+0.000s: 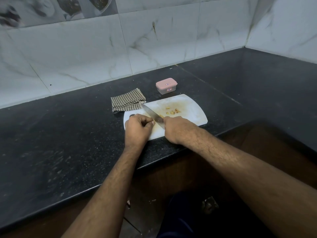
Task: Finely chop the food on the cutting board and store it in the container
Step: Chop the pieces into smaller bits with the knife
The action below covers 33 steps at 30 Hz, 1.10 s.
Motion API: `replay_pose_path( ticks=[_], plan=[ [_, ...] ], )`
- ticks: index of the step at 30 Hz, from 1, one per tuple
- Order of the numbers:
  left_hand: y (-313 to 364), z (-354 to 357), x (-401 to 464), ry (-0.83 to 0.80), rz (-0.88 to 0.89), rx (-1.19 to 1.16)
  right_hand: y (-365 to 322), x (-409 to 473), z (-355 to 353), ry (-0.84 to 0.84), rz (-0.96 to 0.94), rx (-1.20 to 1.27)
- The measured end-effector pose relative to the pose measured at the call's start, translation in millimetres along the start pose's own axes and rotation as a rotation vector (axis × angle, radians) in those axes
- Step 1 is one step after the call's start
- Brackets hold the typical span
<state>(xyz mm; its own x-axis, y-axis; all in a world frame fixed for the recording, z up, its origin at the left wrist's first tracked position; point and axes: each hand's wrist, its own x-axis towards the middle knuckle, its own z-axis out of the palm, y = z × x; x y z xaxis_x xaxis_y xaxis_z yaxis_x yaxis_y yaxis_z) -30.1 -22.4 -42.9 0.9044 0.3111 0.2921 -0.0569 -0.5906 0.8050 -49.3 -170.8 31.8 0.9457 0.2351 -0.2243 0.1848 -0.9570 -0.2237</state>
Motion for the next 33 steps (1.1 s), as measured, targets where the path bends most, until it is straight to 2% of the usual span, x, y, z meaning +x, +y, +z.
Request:
replay_pose_path(
  ticks=[17,33],
  plan=[
    [2.0,-0.2,-0.3,0.034,-0.042,0.009,5.6,-6.6,7.5,0.085,-0.068,0.047],
    [-7.9,4.2,3.7,-0.01,0.012,0.044,-6.5,-16.9,4.2,0.057,-0.035,0.027]
  ],
)
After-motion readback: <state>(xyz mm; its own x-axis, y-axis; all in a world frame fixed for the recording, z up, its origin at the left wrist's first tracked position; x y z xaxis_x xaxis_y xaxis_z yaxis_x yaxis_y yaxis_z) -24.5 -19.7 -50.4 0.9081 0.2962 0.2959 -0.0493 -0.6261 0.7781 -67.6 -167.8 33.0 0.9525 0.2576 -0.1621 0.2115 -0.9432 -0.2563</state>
